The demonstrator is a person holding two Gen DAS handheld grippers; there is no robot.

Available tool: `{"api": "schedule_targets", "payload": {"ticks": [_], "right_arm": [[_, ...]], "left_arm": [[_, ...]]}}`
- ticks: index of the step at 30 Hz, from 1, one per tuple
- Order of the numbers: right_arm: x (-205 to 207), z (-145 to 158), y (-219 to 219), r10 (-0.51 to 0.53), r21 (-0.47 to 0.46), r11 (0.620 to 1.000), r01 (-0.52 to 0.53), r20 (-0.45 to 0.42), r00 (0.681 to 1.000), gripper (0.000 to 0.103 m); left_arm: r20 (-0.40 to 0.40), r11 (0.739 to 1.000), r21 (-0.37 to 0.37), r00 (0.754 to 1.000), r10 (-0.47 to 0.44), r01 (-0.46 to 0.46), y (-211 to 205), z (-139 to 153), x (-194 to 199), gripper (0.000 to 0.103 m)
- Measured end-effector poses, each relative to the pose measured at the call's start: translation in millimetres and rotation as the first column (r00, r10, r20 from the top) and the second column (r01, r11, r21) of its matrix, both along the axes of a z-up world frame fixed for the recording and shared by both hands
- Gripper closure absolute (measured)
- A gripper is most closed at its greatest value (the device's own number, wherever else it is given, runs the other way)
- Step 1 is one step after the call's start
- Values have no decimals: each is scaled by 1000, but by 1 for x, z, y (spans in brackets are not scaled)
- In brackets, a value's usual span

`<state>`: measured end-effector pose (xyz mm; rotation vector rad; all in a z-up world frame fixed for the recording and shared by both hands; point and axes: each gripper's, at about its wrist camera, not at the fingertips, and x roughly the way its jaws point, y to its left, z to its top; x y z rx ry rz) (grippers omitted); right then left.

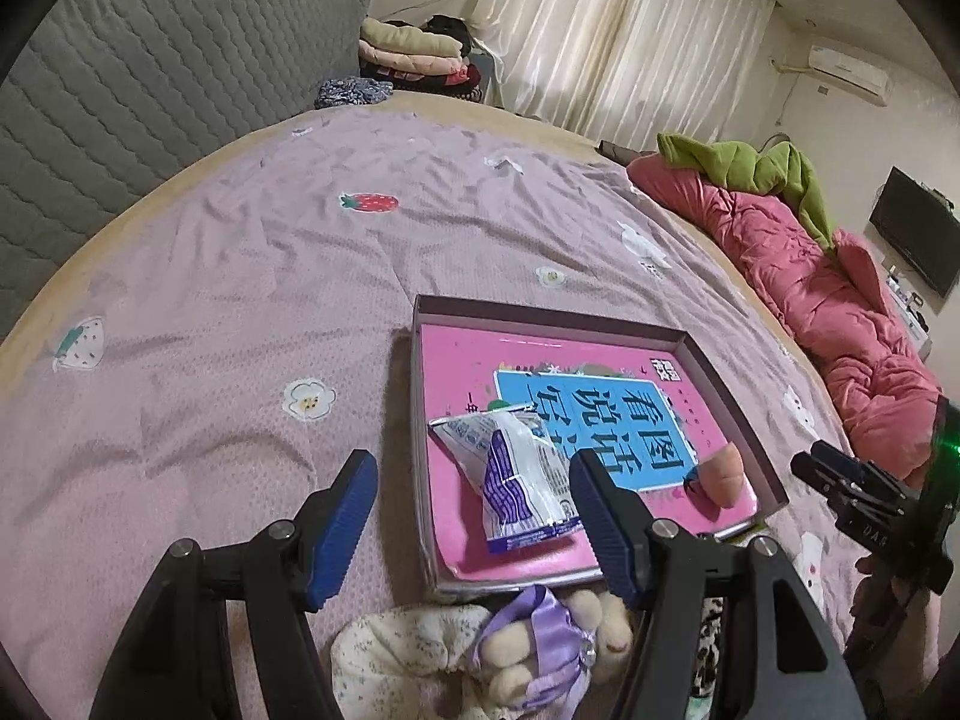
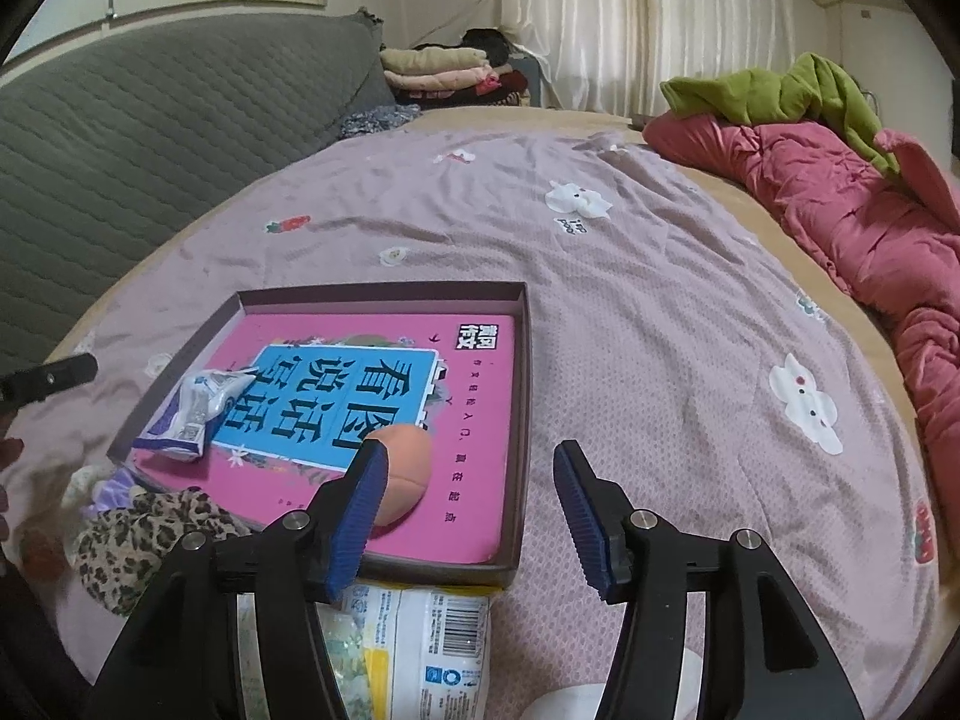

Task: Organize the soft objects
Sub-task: 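Withdraw both open grippers from the tray back toward the pile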

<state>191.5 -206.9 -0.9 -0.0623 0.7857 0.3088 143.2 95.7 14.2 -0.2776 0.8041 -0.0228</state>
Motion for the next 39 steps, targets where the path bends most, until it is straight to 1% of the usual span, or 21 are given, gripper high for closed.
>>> {"api": "schedule_targets", "payload": {"ticks": [3,7,11,15,18,26,29,33,39], "right_arm": [[-3,3,-2,3,11,1000,-3,6,1000,44],[-9,6,-3,18,23,1000,-18,13,1000,43],[-15,10,-2,34,28,999,-35,25,999,43],[-23,13,0,47,34,998,-48,33,998,43],[-29,13,1,59,43,997,-60,32,998,43],[-52,9,12,103,44,994,-104,11,995,43],[-60,8,16,121,63,991,-121,-2,993,43],[-71,5,24,149,62,987,-147,-15,989,43],[-83,-4,34,167,27,986,-166,-56,984,43]], "left_arm": [[4,1000,-2,1000,10,-10,1,2,-5,37],[-2,999,-33,1000,23,-24,4,-1,-12,37],[-13,999,-20,999,40,-40,8,-2,-19,37],[-28,998,-34,998,60,-61,13,-6,-27,37],[-41,997,-25,997,66,-67,13,-8,-32,37],[-57,998,23,997,53,-52,6,-9,-45,37],[-69,999,24,996,47,-46,5,-11,-49,37],[-85,999,23,995,50,-48,6,-14,-58,37],[-114,999,22,992,52,-50,9,-20,-69,37]]}}
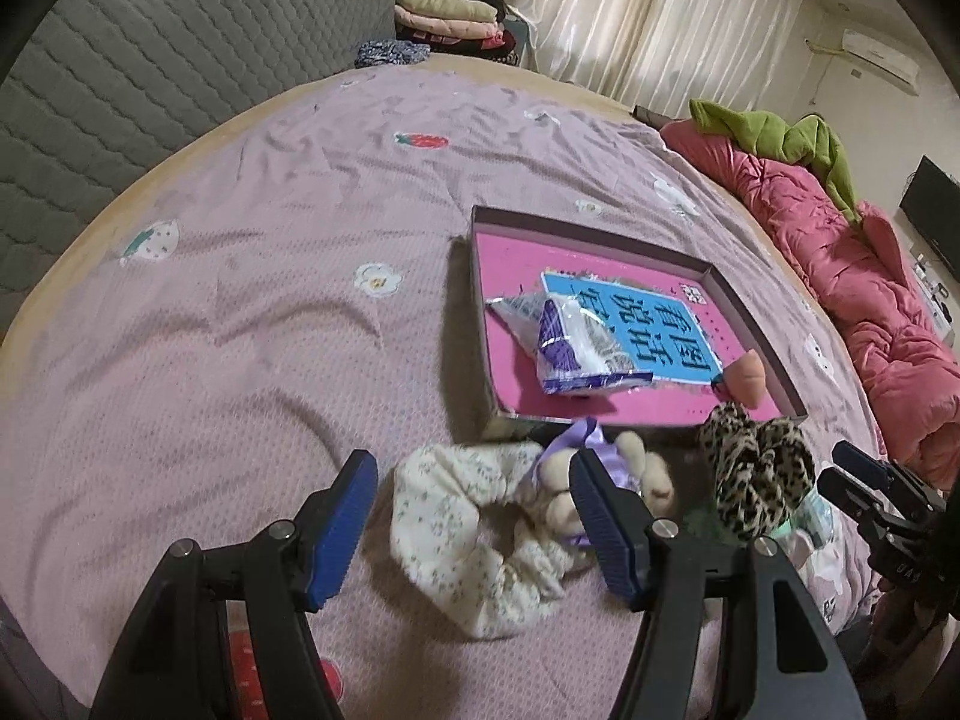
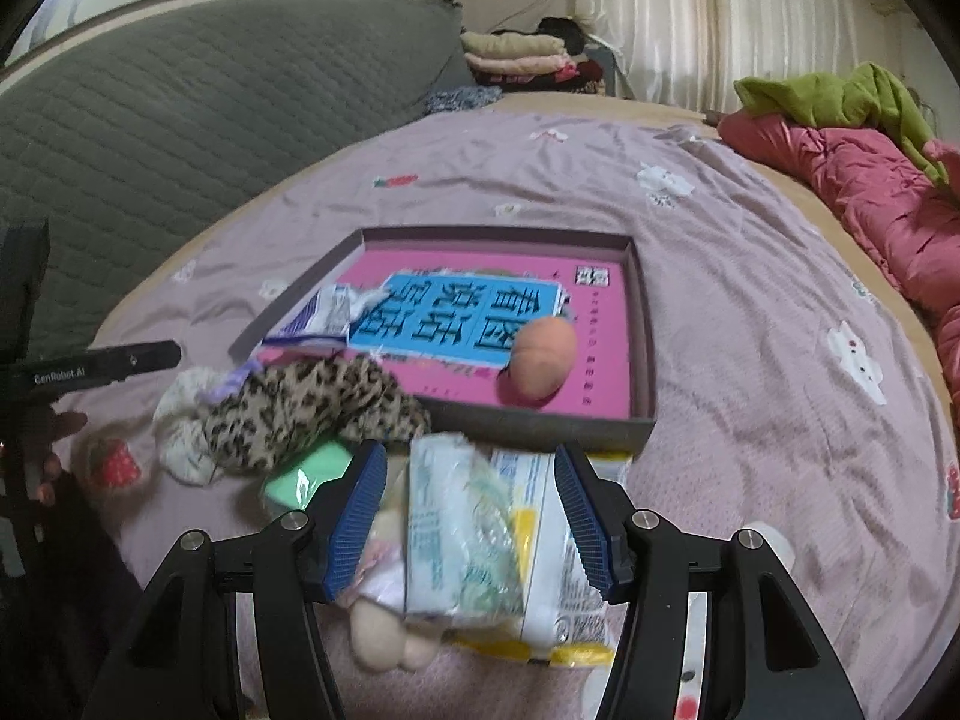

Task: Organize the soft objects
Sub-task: 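Withdraw both open grippers from the tray back toward the pile, then grasp the cream floral scrunchie with the left gripper while the right gripper grasps the white tissue pack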

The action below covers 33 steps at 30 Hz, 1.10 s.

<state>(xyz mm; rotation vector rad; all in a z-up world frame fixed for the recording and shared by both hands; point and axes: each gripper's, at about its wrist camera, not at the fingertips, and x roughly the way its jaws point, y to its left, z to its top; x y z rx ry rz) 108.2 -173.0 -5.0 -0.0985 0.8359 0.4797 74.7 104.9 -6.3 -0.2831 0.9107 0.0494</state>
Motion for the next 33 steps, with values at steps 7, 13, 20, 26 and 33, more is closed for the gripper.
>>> {"api": "schedule_targets", "payload": {"ticks": [7,13,20,26,33], "right_arm": [[-4,-12,1,3,-44,999,-4,-43,999,43],[-3,-24,6,7,-92,996,-12,-56,998,43],[7,-30,-2,-35,-63,998,30,-85,996,43],[14,-38,-6,-41,-29,999,38,-119,992,52],[18,-42,-4,-41,-36,999,37,-127,991,64]], "left_arm": [[-39,1000,4,999,-10,10,-2,-11,-8,37],[-74,999,28,997,-21,23,-4,-22,-10,37],[-106,1000,11,994,16,-14,7,-37,-7,37],[-124,999,-19,991,43,-46,15,-48,3,37],[-126,1000,9,992,1,0,4,-52,14,64]]}}
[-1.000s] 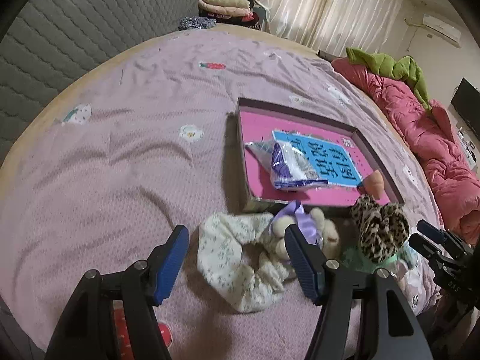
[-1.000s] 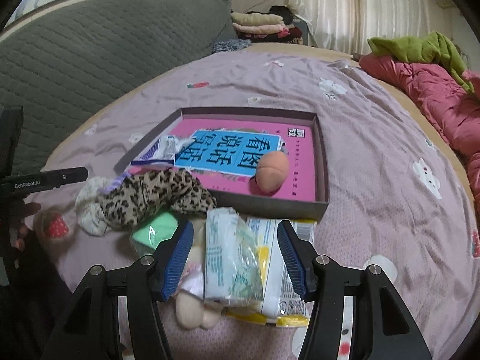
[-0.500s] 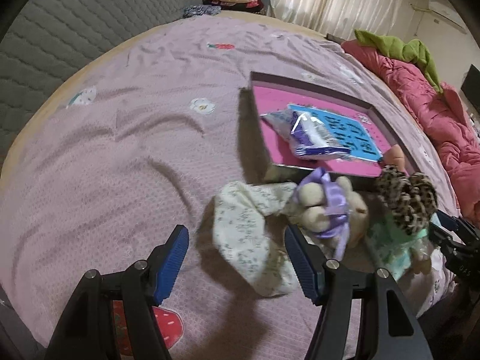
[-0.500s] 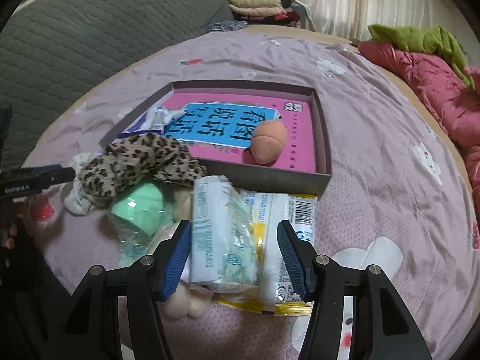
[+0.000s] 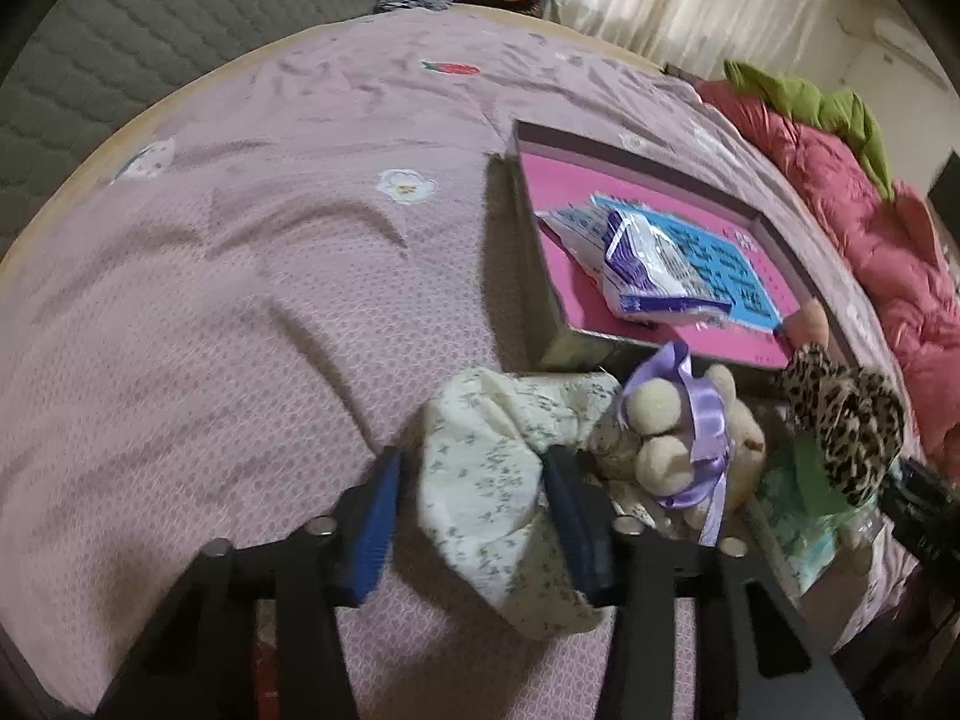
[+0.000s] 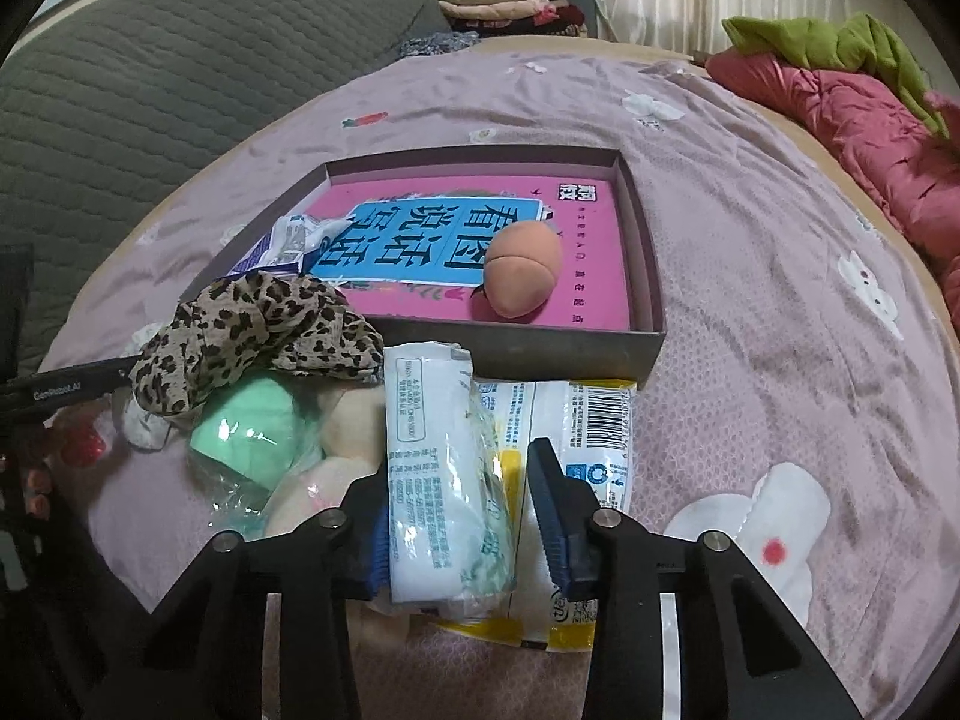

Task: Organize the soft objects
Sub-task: 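Grasp the cream floral scrunchie with the left gripper while the right gripper grasps the white tissue pack, then carry the scrunchie over the tray with the left gripper while the right gripper carries the tissue pack there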

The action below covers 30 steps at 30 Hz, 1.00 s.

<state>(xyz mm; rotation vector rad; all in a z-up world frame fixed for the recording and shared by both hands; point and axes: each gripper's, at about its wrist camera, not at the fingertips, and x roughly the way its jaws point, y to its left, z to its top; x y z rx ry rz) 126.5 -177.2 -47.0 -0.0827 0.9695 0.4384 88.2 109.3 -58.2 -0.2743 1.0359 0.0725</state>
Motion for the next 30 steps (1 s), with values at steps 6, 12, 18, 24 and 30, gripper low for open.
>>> {"api": "schedule_targets", "payload": {"ticks": [6,12,18,24,30], "right_arm": [[4,-3,1,-5,-7,1000,5,-7,1000,71],[3,0,-1,3,4,1000,-3,1,1000,81],[-1,11,-5,7,62,998,-8,27,1000,82],[-2,21,-7,4,105,994,-11,61,998,82],[1,27,-8,-1,149,989,-10,71,998,82]], "left_arm": [[-15,992,112,998,-58,59,-18,-4,7,83],[3,987,139,997,-80,79,-23,0,4,94],[106,994,62,990,-94,87,-20,21,-5,94],[243,994,26,964,-109,106,-18,48,-17,94],[376,993,32,919,-119,115,-18,74,-26,94]]}}
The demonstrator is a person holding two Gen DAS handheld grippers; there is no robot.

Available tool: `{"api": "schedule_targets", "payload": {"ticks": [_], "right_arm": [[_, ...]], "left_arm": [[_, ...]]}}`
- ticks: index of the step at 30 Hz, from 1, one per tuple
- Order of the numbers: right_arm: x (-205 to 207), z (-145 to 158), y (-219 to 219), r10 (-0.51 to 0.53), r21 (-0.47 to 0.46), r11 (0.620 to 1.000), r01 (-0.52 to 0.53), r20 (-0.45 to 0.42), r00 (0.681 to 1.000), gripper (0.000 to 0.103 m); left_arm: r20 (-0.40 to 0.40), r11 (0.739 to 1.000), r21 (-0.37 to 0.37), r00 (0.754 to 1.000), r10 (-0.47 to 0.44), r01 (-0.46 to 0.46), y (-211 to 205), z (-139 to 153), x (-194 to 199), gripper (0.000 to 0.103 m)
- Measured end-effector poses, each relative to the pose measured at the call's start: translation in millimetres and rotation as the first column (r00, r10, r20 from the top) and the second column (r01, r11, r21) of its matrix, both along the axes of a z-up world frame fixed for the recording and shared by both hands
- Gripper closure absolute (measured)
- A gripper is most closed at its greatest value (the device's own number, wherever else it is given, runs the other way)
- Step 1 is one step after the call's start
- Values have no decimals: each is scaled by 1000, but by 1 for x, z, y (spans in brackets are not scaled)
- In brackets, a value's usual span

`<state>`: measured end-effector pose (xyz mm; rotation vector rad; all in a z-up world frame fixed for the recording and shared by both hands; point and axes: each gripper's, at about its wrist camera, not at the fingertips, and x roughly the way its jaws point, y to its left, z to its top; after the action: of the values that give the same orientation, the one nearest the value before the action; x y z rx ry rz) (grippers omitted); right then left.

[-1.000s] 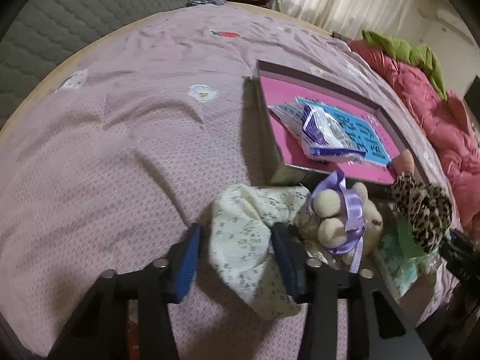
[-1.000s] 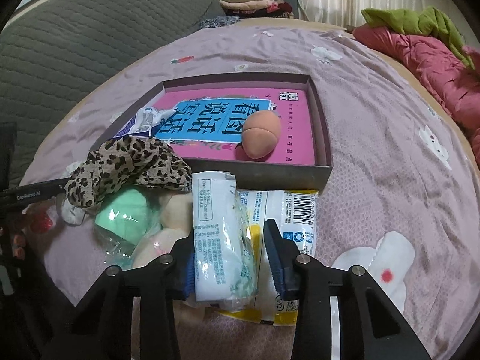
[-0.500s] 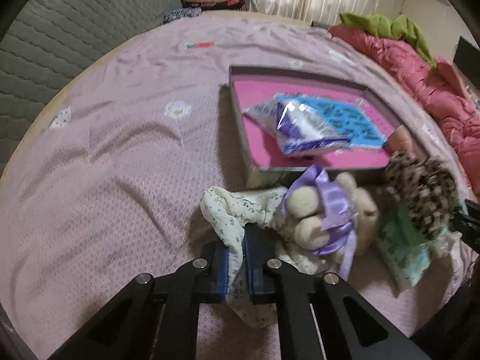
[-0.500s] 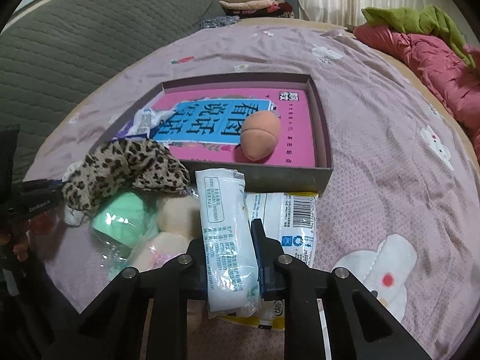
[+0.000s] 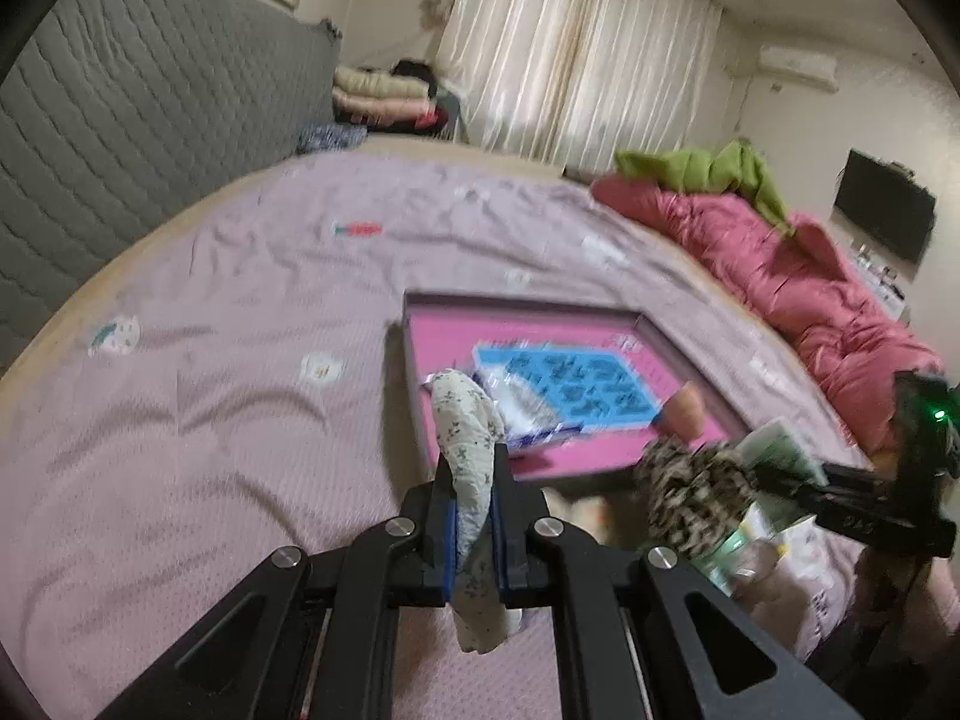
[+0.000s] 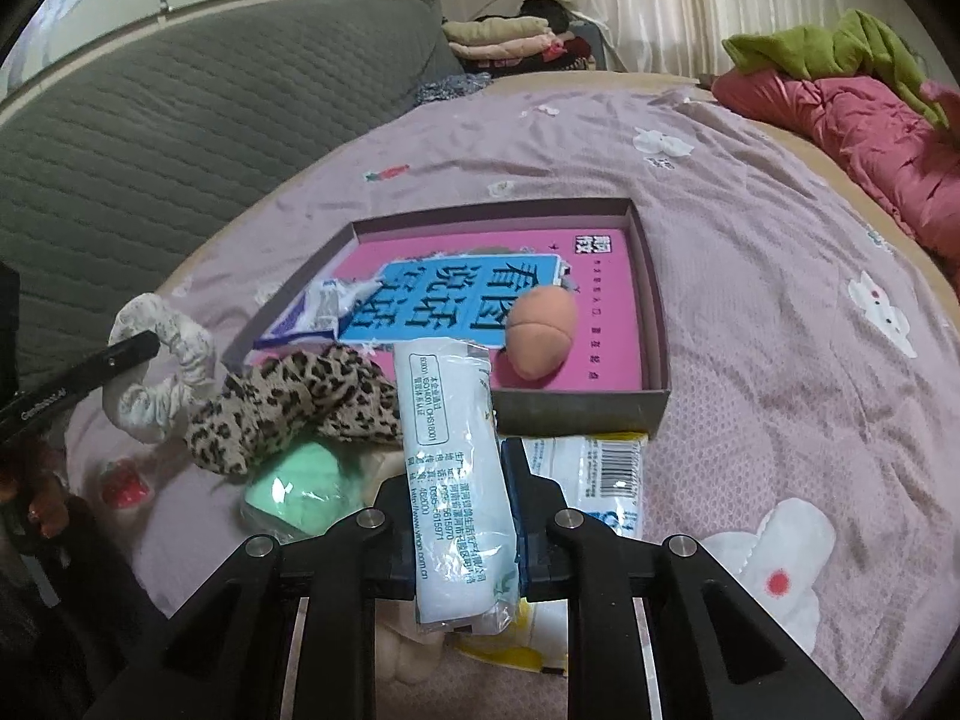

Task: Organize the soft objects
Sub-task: 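Carry the scrunchie over the tray with the left gripper while the right gripper carries the tissue pack there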

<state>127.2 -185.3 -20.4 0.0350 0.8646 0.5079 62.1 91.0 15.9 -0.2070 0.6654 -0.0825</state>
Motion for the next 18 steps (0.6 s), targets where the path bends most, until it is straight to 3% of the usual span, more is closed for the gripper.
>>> {"api": "schedule_targets", "payload": {"ticks": [4,18], "right_arm": [[3,6,-1,-5,14,1000,4,24,1000,82],[17,19,-9,-49,65,997,45,51,997,82]], "left_arm": [[43,1000,-5,999,-9,9,-3,8,-2,94],[74,1000,-20,997,-7,8,-16,16,7,94]]}}
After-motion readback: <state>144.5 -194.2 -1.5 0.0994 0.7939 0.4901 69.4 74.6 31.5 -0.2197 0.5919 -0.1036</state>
